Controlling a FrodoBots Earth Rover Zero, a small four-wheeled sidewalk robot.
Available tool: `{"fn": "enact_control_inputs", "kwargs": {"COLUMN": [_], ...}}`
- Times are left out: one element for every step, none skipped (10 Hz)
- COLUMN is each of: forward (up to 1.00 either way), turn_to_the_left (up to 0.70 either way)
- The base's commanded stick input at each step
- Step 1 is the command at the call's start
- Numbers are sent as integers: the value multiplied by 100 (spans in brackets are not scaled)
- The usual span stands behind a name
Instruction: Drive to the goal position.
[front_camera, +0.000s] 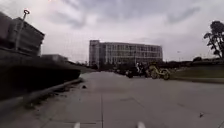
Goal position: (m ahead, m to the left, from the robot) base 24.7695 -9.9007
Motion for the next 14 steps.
{"fn": "enact_control_inputs", "kwargs": {"forward": [70,70,70,70,70,70,70,70,70,70,70,70,70,70], "turn_to_the_left": [0,0,0,0,0,0,0,0,0,0,0,0,0,0]}}
